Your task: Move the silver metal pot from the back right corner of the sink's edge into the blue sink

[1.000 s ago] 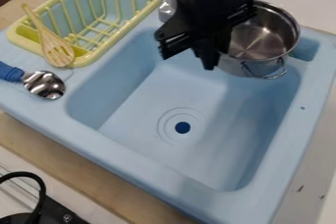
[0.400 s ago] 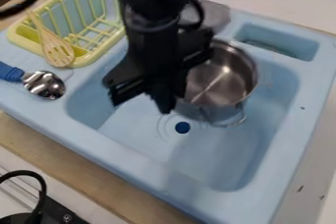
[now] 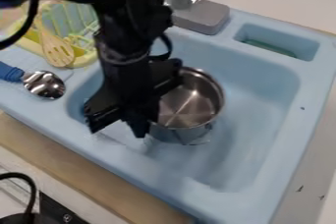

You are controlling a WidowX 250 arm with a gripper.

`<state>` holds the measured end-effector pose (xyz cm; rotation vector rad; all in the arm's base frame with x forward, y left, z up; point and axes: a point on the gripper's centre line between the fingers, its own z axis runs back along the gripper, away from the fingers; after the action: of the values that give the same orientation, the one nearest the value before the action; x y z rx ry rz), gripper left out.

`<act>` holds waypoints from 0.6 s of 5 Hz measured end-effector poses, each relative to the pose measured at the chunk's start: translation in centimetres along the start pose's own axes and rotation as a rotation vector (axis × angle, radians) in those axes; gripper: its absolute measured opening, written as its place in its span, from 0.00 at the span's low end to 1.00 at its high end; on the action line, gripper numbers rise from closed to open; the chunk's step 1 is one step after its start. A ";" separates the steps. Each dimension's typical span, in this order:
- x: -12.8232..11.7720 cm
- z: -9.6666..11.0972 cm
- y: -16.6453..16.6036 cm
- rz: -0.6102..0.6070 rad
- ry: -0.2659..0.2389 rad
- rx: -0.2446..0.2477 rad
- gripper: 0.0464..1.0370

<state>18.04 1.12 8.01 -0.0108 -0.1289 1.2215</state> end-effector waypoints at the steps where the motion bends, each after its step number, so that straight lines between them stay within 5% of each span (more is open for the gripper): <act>1: 1.2 -0.7 0.8 0.030 0.003 0.030 0.01; 2: 1.2 -0.9 0.7 0.005 0.014 0.030 0.03; 3: 1.0 -0.9 0.3 -0.024 0.065 0.030 0.19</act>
<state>18.21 2.16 7.14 -0.0227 -0.0544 1.1974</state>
